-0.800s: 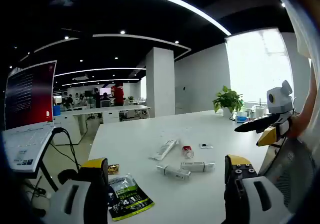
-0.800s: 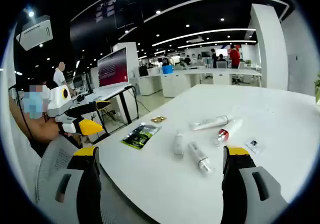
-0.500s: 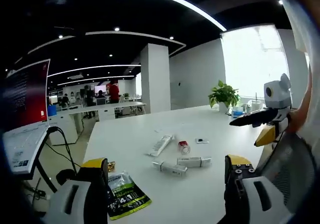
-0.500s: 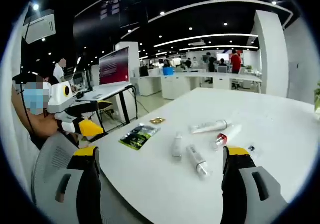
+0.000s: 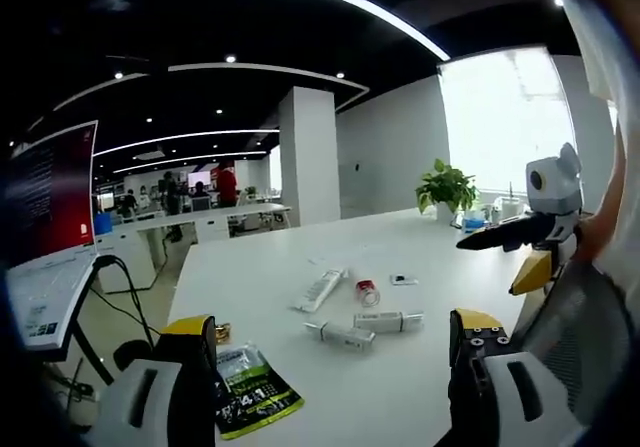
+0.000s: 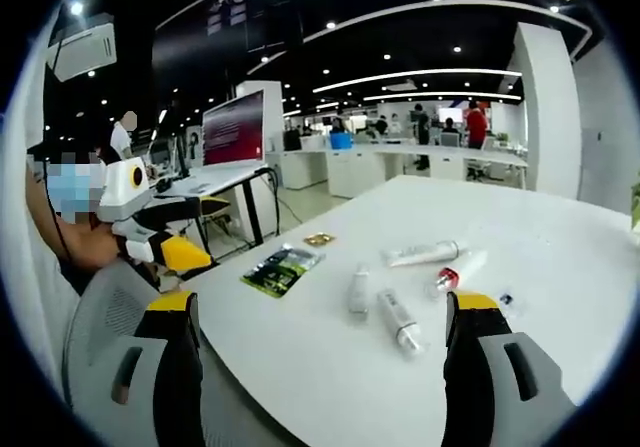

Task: Arrange the skincare products in the storage area until every visible bottle or jar stands upright without overlapping.

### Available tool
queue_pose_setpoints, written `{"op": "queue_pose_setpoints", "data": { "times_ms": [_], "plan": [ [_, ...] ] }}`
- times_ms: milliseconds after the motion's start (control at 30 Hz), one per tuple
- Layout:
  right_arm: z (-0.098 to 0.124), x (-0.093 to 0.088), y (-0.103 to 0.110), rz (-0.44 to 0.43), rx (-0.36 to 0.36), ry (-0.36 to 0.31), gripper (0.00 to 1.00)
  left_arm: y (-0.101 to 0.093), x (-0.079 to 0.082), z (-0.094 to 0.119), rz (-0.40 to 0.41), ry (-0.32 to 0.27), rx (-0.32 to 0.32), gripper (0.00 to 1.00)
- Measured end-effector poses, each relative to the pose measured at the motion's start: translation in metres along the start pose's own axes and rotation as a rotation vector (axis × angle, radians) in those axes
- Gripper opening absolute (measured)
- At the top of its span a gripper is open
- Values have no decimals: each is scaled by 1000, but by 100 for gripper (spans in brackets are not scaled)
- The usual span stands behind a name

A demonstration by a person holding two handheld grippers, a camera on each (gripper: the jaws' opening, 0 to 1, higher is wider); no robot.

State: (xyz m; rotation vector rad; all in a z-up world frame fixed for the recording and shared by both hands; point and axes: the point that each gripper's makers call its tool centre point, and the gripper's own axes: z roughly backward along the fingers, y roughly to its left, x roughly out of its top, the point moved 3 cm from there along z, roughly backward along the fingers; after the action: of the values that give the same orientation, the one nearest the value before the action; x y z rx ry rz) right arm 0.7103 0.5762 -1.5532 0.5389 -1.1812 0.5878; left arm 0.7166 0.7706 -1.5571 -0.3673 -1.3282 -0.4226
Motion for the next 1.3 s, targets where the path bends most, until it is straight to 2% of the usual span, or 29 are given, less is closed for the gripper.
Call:
{"op": "queue_pose_setpoints", "data": {
  "times_ms": [367, 800, 1033, 1300],
  "plan": [
    [0, -2, 4, 10, 16, 12, 98, -3, -1, 0, -10, 6, -11, 100],
    [-4, -8, 15, 22, 73, 46, 98, -2, -1, -1, -9, 14, 0, 100],
    [-4, -10, 15, 23, 73, 52, 98, -7, -2, -1, -14, 23, -20, 100],
    [-4, -10, 14, 17, 71, 52, 98, -5, -1, -1, -6, 18, -16, 100]
  ]
}}
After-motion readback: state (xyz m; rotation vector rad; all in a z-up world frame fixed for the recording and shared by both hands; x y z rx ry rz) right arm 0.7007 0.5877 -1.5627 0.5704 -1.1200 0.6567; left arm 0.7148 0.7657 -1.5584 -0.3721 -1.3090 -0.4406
